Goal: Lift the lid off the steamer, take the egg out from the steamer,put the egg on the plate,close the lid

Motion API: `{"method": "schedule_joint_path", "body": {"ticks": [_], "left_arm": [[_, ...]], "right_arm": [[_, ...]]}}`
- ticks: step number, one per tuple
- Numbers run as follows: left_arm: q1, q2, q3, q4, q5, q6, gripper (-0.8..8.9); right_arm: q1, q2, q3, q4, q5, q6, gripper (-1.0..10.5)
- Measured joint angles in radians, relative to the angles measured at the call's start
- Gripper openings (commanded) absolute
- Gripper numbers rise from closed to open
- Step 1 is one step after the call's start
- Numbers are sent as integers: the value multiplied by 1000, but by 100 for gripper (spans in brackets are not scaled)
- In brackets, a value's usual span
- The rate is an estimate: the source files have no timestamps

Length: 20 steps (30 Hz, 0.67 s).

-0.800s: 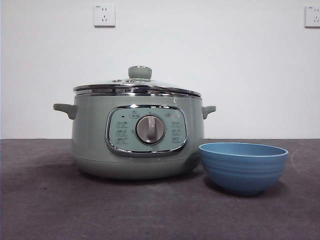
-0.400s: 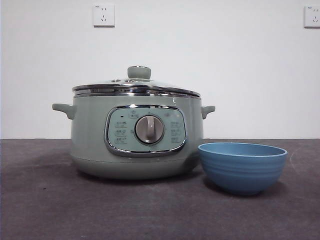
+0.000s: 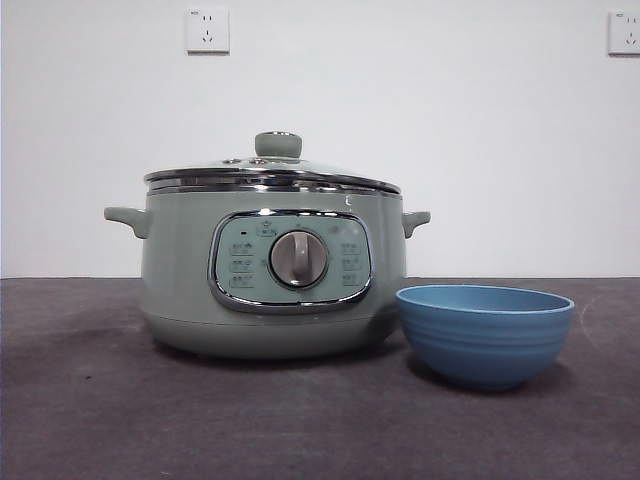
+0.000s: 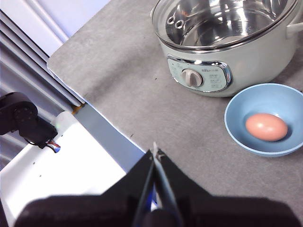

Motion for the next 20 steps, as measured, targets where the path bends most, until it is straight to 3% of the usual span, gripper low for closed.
{"method": "schedule_joint_path", "body": {"ticks": [10,20], "left_arm": [[0,-256,-468,-1,-58,-122,-4],[0,-321,-605,-29,-210,-265,-4]], "right_arm": [[0,0,0,0,0,0,4],[0,0,0,-1,0,0,4]]}}
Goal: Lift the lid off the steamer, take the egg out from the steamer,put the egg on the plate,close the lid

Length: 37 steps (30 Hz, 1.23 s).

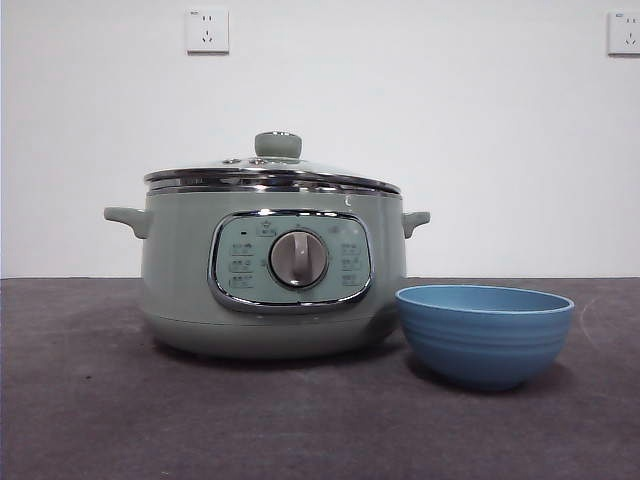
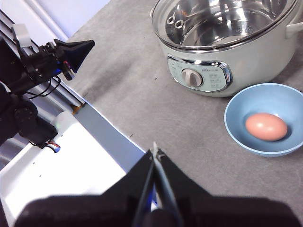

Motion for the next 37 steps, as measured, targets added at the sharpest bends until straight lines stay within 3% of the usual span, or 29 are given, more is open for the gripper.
{"method": "schedule_joint_path", "body": {"ticks": [4,23,26,31,37], "left_arm": [[0,-1,0,-5,-80,-58,-4],[0,-1,0,-5,-80,-86,-3],[0,-1,0,-5,-80,-86,-3],[0,-1,0,-5,-80,-86,-4],[0,-1,0,-5,-80,-86,-4]], "right_arm": [[0,0,0,0,0,0,4],[0,0,0,-1,0,-1,4],[-5,-8,0,21,11,-37,3],[-105,-108,-24,186,42,-101,3],[-335,-303,-219,430,47,-134,3]]}}
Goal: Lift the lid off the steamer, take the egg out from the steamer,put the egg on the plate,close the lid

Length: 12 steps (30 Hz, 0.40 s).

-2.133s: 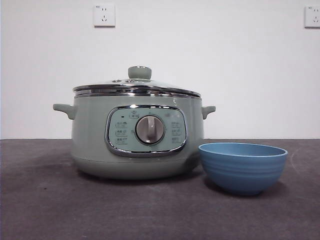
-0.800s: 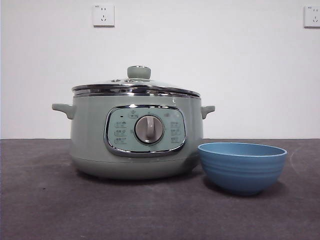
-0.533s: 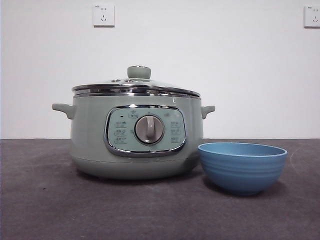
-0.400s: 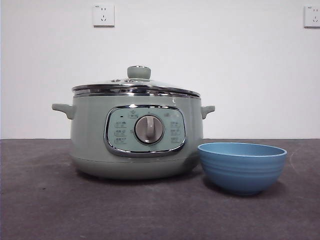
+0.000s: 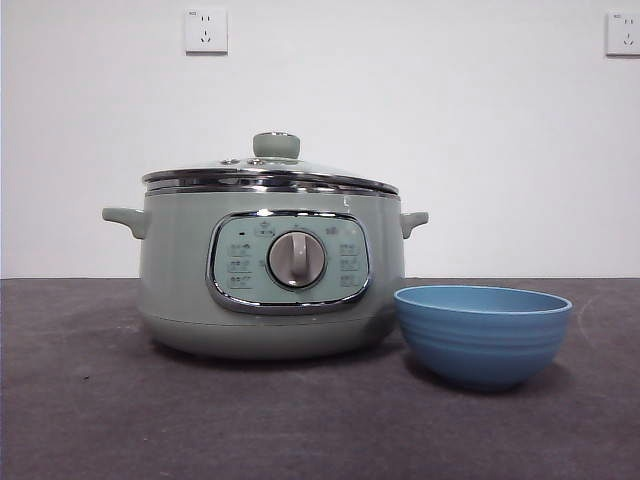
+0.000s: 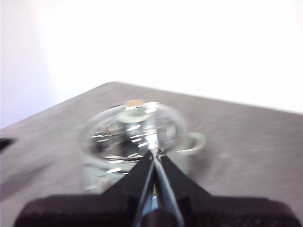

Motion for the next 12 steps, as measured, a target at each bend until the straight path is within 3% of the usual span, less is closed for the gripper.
{"method": "schedule_joint_path", "body": {"ticks": [5,9,12], "left_arm": [[0,0,0,0,0,0,-4],[0,0,0,0,0,0,-4],[0,0,0,0,0,0,-4]], "right_arm": [[-145,-149,-283,216,3,-4,3],[-170,-206,-476,372,76,30,3],[-170,-232,-597,459,84,56,3]]}}
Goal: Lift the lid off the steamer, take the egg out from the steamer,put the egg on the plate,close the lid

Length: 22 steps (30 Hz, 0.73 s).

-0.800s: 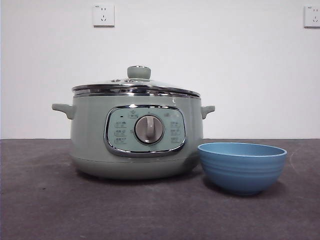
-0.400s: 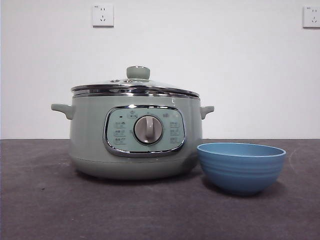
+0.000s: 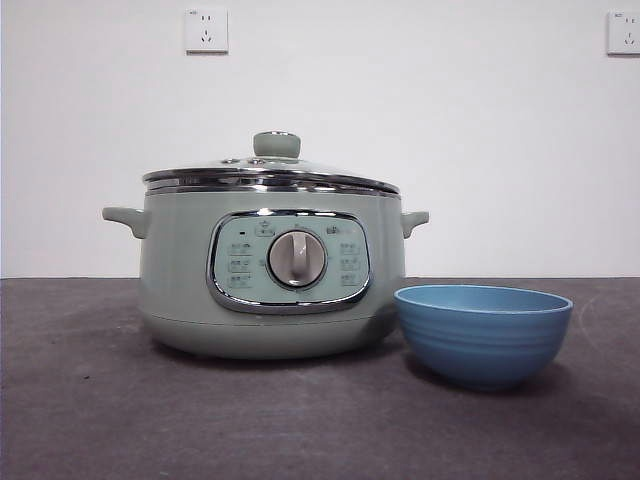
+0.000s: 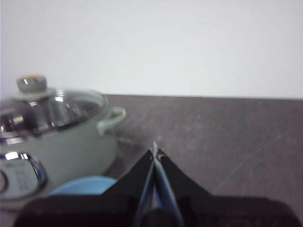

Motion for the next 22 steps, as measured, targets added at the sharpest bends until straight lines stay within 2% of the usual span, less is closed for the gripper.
{"method": "schedule_joint_path", "body": {"ticks": [4,12,22], "left_arm": [[0,0,0,0,0,0,-4],[0,0,0,0,0,0,-3],[0,0,0,0,0,0,-3]], "right_arm": [[0,-12,-66,6,1,9,3],[0,-14,-64,-100,4,-13,3],[0,-14,-63,-105,21,-2,3]]}}
